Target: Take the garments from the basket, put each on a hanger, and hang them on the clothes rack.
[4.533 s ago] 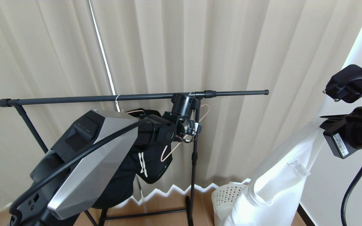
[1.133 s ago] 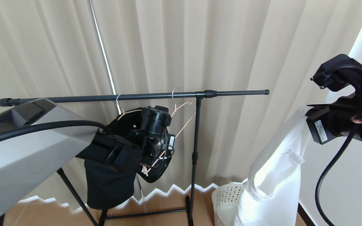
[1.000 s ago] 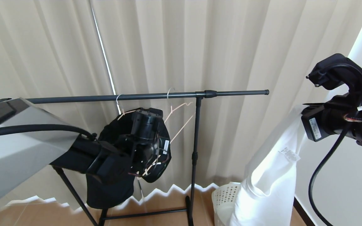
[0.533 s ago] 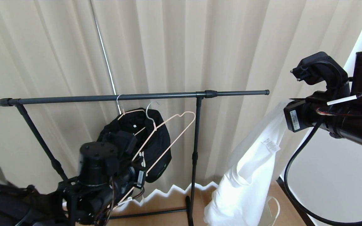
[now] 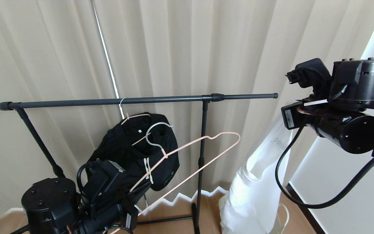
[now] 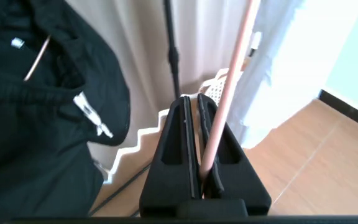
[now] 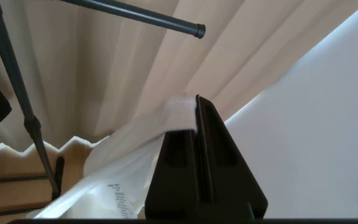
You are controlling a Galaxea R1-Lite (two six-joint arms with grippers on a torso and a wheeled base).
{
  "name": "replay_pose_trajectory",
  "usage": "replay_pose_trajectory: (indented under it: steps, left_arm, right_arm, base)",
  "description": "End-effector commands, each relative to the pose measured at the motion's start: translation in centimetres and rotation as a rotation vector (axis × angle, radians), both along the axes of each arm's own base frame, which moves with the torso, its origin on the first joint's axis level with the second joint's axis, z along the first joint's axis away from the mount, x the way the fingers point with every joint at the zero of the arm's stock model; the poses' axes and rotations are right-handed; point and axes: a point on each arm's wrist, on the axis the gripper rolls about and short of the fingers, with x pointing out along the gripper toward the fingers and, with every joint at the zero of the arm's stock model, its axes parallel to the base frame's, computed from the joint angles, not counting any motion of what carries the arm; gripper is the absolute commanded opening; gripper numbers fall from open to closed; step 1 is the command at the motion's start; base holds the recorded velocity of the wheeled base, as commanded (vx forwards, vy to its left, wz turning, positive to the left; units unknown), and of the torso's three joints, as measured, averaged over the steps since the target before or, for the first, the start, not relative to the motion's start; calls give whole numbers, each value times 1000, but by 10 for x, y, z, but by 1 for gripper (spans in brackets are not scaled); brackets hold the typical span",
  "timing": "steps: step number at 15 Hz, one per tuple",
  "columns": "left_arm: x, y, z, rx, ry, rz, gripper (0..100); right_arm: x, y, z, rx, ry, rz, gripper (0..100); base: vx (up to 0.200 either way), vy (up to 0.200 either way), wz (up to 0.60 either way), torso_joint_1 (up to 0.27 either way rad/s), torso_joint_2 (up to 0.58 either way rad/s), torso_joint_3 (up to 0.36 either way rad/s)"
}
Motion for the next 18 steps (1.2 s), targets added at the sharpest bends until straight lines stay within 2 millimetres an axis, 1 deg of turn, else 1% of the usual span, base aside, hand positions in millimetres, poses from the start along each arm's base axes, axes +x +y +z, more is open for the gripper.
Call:
replay_pose_trajectory:
  steps: [1,2,4,5,7,8,12,14,18]
  left_arm:
    - [-5,1,-2,4,2,-44,0]
    - [-6,-1,-2,-6,2,-81,0]
    - [-8,-6,-1,-10,-1,-116,0]
    - [-9,-11,-3,-10,5,-140,0]
    - [-5,-19,-6,-7,15,-147,0]
    - [2,-28,-8,-12,10,-155,0]
    - [14,-47,-4,-42,-28,-175,0]
    - [18,-57,-4,-49,-42,-145,0]
    - [28,-65,-2,-84,-48,-131,0]
  right_arm:
    - [7,2,-5,-7,15,-5,0]
    - [11,0,-7,-9,18,-19,0]
    - [14,0,-8,-10,20,-20,0]
    - [17,2,-12,-11,25,-22,0]
    - [18,3,-13,-7,14,-20,0]
    - [18,3,-14,-8,16,-17,0]
    - [16,6,-14,-4,15,-7,0]
    - [12,13,-15,5,15,15,0]
    - [10,24,-16,20,12,24,0]
  base:
    - [0,0,0,0,0,0]
    - [0,0,0,0,0,0]
    - [0,0,0,0,0,0]
    - [0,0,0,0,0,0]
    - [0,0,0,0,0,0]
    - [0,0,0,0,0,0]
    - [0,0,0,0,0,0]
    - [0,0,0,0,0,0]
    - [0,0,0,0,0,0]
